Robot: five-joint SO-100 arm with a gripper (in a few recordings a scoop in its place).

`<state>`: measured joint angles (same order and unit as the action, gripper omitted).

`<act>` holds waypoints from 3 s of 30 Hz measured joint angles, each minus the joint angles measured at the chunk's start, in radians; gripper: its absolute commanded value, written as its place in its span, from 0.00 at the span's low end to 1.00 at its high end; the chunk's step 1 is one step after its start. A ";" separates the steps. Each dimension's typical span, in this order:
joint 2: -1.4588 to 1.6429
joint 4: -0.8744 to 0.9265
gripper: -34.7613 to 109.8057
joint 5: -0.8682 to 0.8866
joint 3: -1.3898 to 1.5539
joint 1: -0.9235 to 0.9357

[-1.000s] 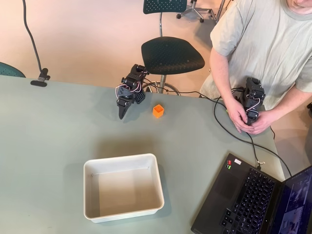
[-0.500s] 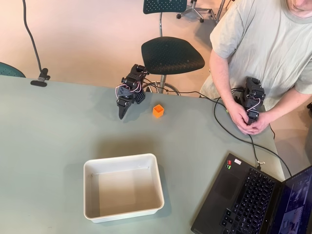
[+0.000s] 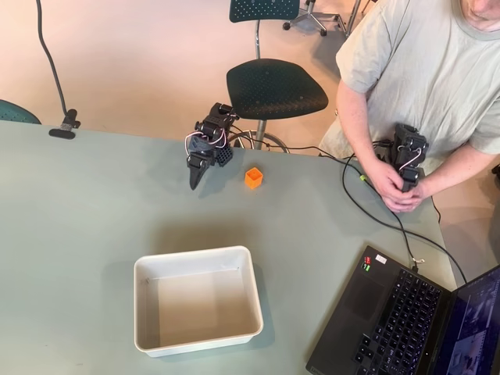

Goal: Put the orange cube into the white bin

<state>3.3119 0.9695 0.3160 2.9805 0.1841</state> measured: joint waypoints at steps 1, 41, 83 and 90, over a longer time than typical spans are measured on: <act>0.000 0.002 0.22 0.000 -0.035 0.000; -1.397 0.744 0.22 -0.049 -1.750 -0.360; -1.405 0.509 0.22 0.064 -0.977 -1.089; -1.405 0.499 0.22 0.103 -0.960 -1.089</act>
<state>1.9067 1.4680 0.4188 2.0203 -0.9050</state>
